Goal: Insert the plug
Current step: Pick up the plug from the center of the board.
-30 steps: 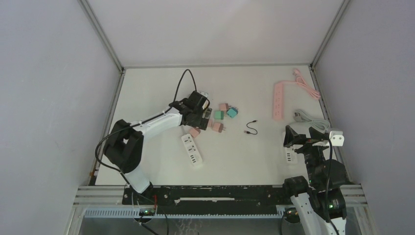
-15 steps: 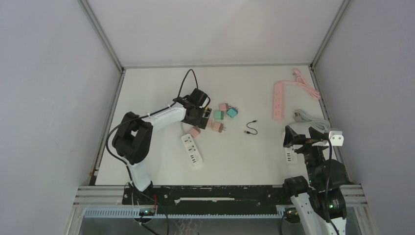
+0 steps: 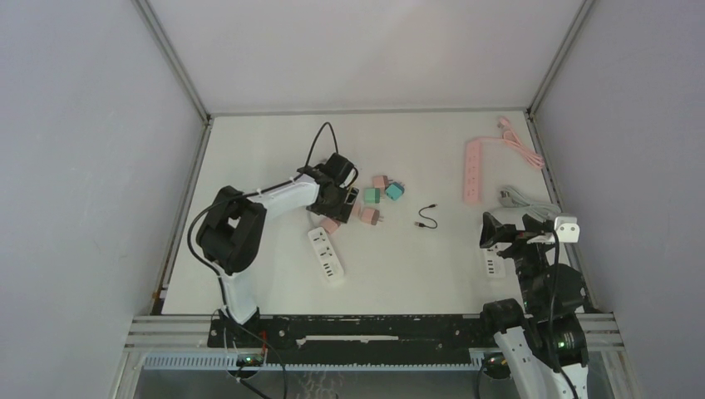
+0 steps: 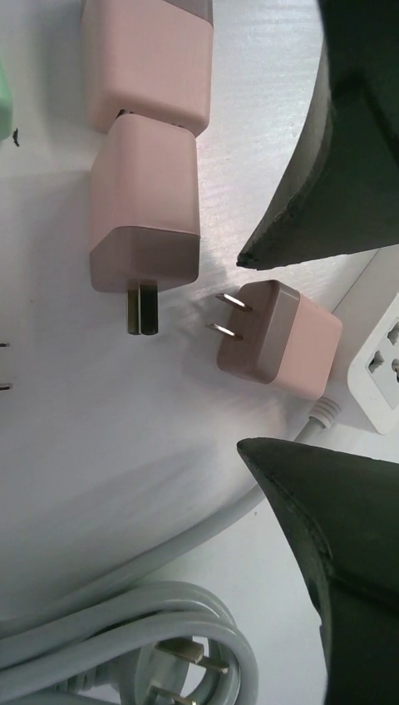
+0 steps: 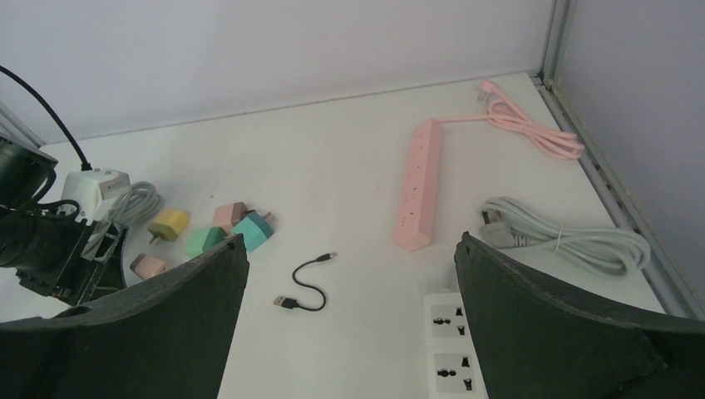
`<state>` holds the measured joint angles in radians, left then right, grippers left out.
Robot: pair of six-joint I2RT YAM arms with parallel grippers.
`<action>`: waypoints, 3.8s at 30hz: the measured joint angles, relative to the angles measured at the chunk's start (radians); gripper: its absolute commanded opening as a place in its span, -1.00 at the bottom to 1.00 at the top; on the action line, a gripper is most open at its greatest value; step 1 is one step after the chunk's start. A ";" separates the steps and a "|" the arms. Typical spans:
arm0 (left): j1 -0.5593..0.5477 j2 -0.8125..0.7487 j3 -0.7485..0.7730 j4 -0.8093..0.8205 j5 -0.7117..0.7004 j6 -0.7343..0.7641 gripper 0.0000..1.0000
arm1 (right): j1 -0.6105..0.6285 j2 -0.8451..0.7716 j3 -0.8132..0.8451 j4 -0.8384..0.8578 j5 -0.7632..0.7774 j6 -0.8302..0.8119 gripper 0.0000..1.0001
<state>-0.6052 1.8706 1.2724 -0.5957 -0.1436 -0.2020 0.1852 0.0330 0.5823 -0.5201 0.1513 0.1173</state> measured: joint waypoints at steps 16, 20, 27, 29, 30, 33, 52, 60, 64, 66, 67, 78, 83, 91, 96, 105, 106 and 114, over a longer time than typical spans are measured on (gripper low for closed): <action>-0.004 0.049 0.028 -0.059 0.044 -0.009 0.10 | 0.000 0.068 0.000 -0.008 0.000 0.000 1.00; -0.012 0.049 0.031 -0.085 0.043 -0.012 -0.09 | 0.000 0.068 0.000 -0.008 0.000 0.000 1.00; -0.014 0.044 0.033 -0.100 0.044 -0.045 -0.43 | 0.000 0.068 0.000 -0.008 -0.004 0.000 1.00; -0.014 0.033 0.033 -0.106 0.045 -0.063 -0.50 | 0.000 0.076 0.006 -0.017 -0.013 -0.001 1.00; -0.014 0.023 0.033 -0.109 0.045 -0.074 -0.51 | 0.000 0.086 0.016 -0.024 -0.021 -0.001 1.00; -0.014 -0.031 0.032 -0.112 0.060 -0.115 -0.58 | 0.000 0.135 0.056 -0.033 -0.043 -0.002 1.00; -0.012 -0.470 -0.130 0.037 0.212 -0.563 -0.78 | 0.094 0.355 0.038 0.165 -0.247 0.109 1.00; -0.012 -0.636 -0.300 0.174 0.214 -0.832 -0.87 | 0.409 0.537 0.026 0.364 -0.130 0.138 1.00; -0.012 -0.682 -0.341 0.216 0.203 -0.946 -0.86 | 0.557 0.631 0.019 0.488 -0.032 0.131 1.00; -0.012 -0.701 -0.359 0.235 0.200 -0.995 -0.87 | 0.608 0.694 0.019 0.570 0.004 0.131 1.00; -0.012 -0.711 -0.369 0.242 0.199 -1.016 -0.87 | 0.623 0.719 0.019 0.602 0.013 0.131 1.00; -0.011 -0.824 -0.422 0.309 0.188 -1.229 -0.99 | 0.748 0.956 0.015 0.911 0.069 0.159 0.94; -0.011 -0.851 -0.431 0.329 0.172 -1.301 -0.99 | 0.798 1.056 0.016 0.993 0.096 0.158 0.88; -0.011 -0.866 -0.453 0.347 0.166 -1.381 -1.00 | 0.845 1.185 0.070 1.120 0.145 0.136 0.69; -0.012 -0.866 -0.460 0.348 0.165 -1.413 -0.99 | 0.867 1.257 0.128 1.177 0.179 0.119 0.55; -0.012 -0.874 -0.484 0.375 0.155 -1.458 -1.00 | 0.921 1.318 0.145 1.227 0.286 0.076 0.33; -0.012 -0.874 -0.490 0.379 0.156 -1.466 -0.99 | 0.922 1.322 0.145 1.228 0.291 0.074 0.30; -0.012 -0.878 -0.508 0.398 0.158 -1.492 -1.00 | 0.923 1.349 0.145 1.236 0.312 0.069 0.18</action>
<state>-0.6170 0.9924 0.7647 -0.1974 0.0147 -1.6936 1.1080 1.3823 0.7269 0.7155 0.4633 0.1864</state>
